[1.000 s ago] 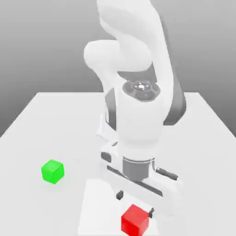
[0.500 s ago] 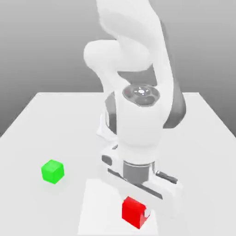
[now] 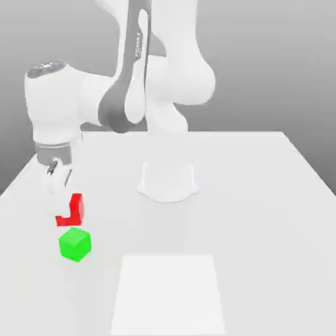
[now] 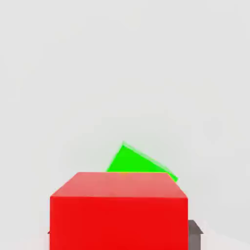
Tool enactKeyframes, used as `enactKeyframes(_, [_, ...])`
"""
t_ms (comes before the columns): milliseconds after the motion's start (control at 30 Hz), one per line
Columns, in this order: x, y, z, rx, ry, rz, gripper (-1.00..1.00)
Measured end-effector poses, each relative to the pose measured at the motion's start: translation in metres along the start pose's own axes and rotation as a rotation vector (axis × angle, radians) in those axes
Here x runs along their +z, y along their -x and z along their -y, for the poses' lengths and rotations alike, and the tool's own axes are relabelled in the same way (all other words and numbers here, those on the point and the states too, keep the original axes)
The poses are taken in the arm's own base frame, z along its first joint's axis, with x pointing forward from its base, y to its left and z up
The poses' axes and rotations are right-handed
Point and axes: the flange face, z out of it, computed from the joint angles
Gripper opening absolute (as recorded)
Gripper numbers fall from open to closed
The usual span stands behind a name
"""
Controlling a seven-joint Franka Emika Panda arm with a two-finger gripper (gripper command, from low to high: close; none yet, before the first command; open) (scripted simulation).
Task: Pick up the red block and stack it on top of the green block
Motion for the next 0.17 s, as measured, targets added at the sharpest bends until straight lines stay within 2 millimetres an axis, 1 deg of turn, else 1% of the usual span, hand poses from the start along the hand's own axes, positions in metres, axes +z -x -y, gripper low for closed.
enactKeyframes(67, [0.018,0.000,-0.001,0.002,0.000,0.001,-1.00])
enactKeyframes(100, [0.027,0.000,-0.002,0.002,0.000,0.001,1.00])
enactKeyframes(167, [0.027,0.001,-0.002,-0.002,0.000,0.001,1.00])
